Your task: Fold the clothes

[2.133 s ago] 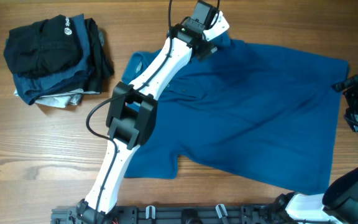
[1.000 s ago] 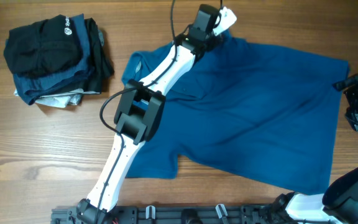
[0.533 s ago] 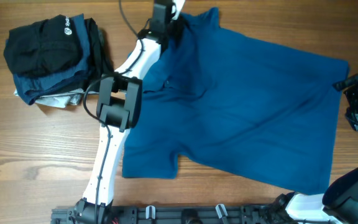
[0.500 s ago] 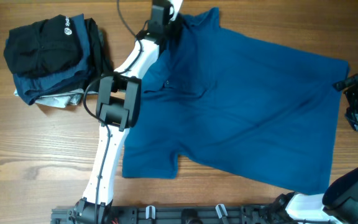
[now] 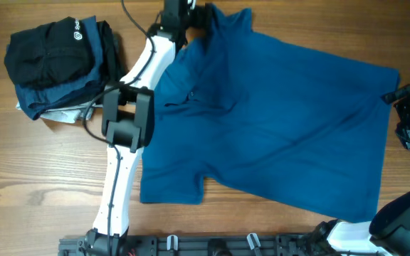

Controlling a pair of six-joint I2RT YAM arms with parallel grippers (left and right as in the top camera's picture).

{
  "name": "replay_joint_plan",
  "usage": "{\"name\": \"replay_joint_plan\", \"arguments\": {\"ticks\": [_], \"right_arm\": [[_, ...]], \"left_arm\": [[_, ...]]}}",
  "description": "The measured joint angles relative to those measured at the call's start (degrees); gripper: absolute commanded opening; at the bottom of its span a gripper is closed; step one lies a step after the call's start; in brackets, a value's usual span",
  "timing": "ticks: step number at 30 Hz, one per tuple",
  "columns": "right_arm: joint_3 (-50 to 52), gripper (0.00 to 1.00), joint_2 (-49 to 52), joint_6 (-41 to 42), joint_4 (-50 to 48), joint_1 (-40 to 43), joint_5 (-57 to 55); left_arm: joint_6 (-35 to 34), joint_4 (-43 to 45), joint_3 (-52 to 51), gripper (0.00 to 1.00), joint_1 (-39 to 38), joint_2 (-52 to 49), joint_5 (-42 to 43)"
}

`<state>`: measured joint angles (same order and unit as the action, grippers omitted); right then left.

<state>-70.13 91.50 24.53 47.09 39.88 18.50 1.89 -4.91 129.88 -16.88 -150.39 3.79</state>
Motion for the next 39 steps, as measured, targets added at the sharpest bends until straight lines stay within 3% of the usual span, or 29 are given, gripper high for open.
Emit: {"name": "replay_joint_plan", "arguments": {"ticks": [4,6,7,8,9,10,11,19,30,39], "right_arm": [[0.0,0.99,0.0,0.0,0.0,0.0,0.0],[0.0,1.0,0.0,0.0,0.0,0.0,0.0],[0.0,1.0,0.0,0.0,0.0,0.0,0.0],[0.0,0.99,0.0,0.0,0.0,0.0,0.0],[0.0,1.0,0.0,0.0,0.0,0.0,0.0],[0.0,1.0,0.0,0.0,0.0,0.0,0.0],[0.0,1.0,0.0,0.0,0.0,0.0,0.0],[0.0,1.0,0.0,0.0,0.0,0.0,0.0],[0.0,0.99,0.0,0.0,0.0,0.0,0.0],[0.0,0.99,0.0,0.0,0.0,0.0,0.0]], "left_arm": [[-0.7,-1.6,0.9,0.98,-0.4,5.3,-0.5],[-0.7,-2.1,1.2,0.9,-0.5,6.9,-2.0],[-0.8,-2.2,1.3,0.81,-0.5,7.1,-2.3],[-0.8,-3.2,1.6,0.65,-0.5,7.6,-3.7],[-0.8,-6.0,1.8,0.39,-0.5,7.6,-3.5],[-1.0,-8.7,1.8,0.21,-0.5,7.6,-3.0],[-1.0,-11.2,1.8,0.12,-0.5,7.6,-2.7],[1.0,-23.4,1.7,0.09,-3.6,7.5,-1.1],[-1.2,-26.8,1.8,0.11,-6.7,5.9,-0.9],[-2.0,-29.3,2.0,0.04,-6.4,-1.7,-1.9]]}}
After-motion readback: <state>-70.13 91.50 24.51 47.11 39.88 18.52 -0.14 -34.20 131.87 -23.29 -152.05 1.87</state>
